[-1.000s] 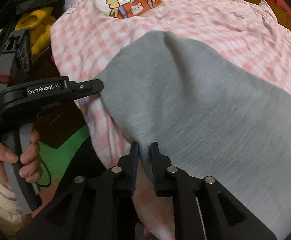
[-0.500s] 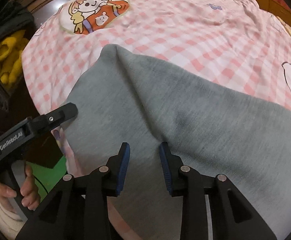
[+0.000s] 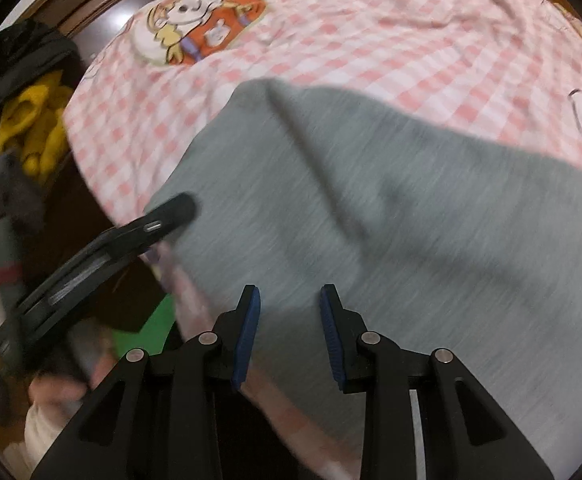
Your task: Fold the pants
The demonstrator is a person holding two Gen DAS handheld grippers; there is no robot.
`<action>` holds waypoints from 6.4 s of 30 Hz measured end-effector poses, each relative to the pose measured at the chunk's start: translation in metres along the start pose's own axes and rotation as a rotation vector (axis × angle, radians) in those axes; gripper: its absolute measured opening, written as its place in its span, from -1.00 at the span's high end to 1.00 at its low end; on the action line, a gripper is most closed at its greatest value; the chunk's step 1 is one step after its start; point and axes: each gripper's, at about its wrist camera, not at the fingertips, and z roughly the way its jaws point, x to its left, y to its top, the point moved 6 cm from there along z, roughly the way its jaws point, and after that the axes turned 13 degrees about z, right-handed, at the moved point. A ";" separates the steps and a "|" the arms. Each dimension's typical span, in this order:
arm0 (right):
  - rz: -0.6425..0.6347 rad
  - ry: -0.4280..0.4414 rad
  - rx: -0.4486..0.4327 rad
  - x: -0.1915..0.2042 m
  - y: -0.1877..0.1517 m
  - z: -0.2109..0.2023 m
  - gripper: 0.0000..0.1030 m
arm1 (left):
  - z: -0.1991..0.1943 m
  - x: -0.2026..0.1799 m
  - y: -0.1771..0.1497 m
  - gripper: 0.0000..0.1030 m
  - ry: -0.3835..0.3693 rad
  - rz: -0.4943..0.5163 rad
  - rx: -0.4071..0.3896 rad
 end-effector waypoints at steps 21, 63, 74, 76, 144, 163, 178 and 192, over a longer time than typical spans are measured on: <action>0.123 0.111 -0.011 0.006 0.046 -0.044 -0.02 | -0.034 -0.072 -0.003 0.78 -0.244 0.202 -0.117; -0.040 0.050 -0.219 0.053 0.092 -0.208 0.90 | -0.019 -0.214 -0.040 -0.61 -0.279 0.263 -0.020; 0.106 -0.083 -0.423 -0.098 0.052 -0.366 0.90 | 0.017 -0.251 -0.073 -0.65 -0.106 0.408 0.042; 0.162 -0.100 -0.448 -0.143 0.032 -0.377 0.90 | 0.016 -0.256 -0.077 -0.68 -0.114 0.430 0.047; 0.233 -0.349 -0.238 -0.365 -0.055 -0.286 0.86 | 0.024 -0.292 -0.137 -0.69 -0.144 0.700 0.273; 0.182 -0.354 -0.202 -0.306 0.002 -0.243 0.37 | 0.017 -0.289 -0.110 -0.68 -0.231 0.613 0.207; 0.021 -0.271 -0.063 -0.206 0.069 -0.114 0.68 | 0.033 -0.276 -0.123 -0.69 -0.241 0.620 0.213; 0.128 -0.206 -0.169 -0.218 0.092 -0.102 0.74 | 0.028 -0.276 -0.125 -0.69 -0.263 0.626 0.225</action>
